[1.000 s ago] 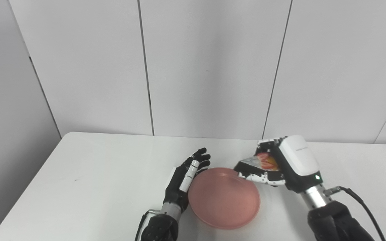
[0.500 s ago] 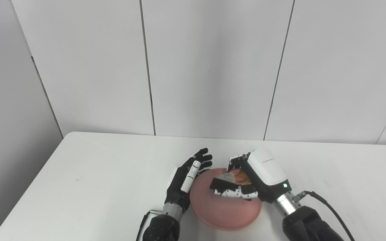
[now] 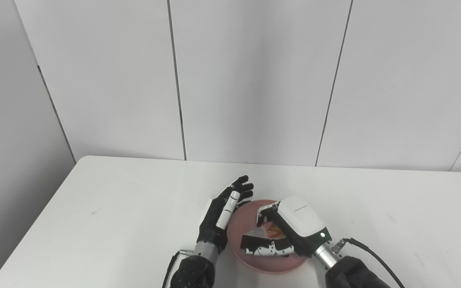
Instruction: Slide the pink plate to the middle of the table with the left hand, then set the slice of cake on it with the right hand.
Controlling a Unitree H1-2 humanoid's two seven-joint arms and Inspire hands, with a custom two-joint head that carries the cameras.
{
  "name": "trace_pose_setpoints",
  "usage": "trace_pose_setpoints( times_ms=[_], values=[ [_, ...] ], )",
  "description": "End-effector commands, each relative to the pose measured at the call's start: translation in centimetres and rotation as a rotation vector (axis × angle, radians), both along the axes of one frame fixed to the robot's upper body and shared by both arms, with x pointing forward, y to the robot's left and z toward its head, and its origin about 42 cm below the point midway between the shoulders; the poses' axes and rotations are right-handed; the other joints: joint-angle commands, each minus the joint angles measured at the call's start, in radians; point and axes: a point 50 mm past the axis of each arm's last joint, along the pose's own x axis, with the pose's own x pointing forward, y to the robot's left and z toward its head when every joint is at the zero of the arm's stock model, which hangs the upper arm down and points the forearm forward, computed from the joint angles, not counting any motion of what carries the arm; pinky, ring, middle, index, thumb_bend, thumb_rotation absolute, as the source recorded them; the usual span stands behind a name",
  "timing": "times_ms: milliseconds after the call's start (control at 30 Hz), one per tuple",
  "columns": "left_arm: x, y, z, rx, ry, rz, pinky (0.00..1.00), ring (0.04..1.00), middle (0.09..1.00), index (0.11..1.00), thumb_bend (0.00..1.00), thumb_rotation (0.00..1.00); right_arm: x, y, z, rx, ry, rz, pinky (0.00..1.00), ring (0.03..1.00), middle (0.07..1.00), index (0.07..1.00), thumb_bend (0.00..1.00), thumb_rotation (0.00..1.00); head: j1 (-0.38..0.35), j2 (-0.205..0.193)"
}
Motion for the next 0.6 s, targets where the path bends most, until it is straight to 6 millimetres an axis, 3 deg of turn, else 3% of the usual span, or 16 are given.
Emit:
trace_pose_setpoints(
  times_ms=[0, 133, 200, 333, 433, 500, 567],
  values=[
    [-1.41, -0.12, -2.91, 0.004, 0.123, -0.006, 0.77, 0.828, 0.817, 0.784, 0.69, 0.81, 0.77, 0.84, 2.65, 0.047, -0.090, 0.057, 0.11, 0.166, 0.254, 0.374, 0.46, 0.61, 0.000, 0.000],
    [-1.38, -0.06, -2.99, 0.003, 0.129, -0.003, 0.75, 0.824, 0.819, 0.778, 0.69, 0.81, 0.81, 0.66, 2.31, 0.031, -0.118, 0.061, 0.13, 0.184, 0.283, 0.418, 0.51, 0.58, -0.004, 0.001],
    [-1.37, -0.02, -3.00, 0.002, 0.132, -0.003, 0.75, 0.824, 0.812, 0.782, 0.69, 0.80, 0.86, 0.59, 2.18, 0.017, -0.138, 0.065, 0.14, 0.198, 0.294, 0.376, 0.54, 0.63, -0.004, 0.000],
    [-1.38, 0.10, -3.05, 0.006, 0.131, -0.004, 0.75, 0.823, 0.801, 0.783, 0.69, 0.80, 0.98, 0.47, 1.97, 0.008, -0.174, 0.072, 0.17, 0.233, 0.324, 0.400, 0.57, 0.71, -0.005, 0.002],
    [-1.39, 0.25, -3.03, 0.009, 0.130, -0.005, 0.75, 0.818, 0.800, 0.790, 0.67, 0.81, 1.18, 0.33, 1.90, -0.006, -0.218, 0.072, 0.30, 0.364, 0.449, 0.545, 0.65, 0.88, -0.008, 0.001],
    [-1.40, 0.33, -3.04, 0.009, 0.128, -0.009, 0.76, 0.818, 0.805, 0.802, 0.66, 0.82, 1.25, 0.25, 1.81, -0.007, -0.238, 0.074, 0.38, 0.434, 0.512, 0.593, 0.68, 0.97, -0.009, 0.000],
    [-1.43, 0.40, -3.05, 0.011, 0.124, -0.013, 0.76, 0.815, 0.808, 0.808, 0.66, 0.82, 1.24, 0.16, 1.80, -0.004, -0.241, 0.076, 0.43, 0.490, 0.556, 0.618, 0.71, 0.99, -0.011, 0.001]
  ],
)
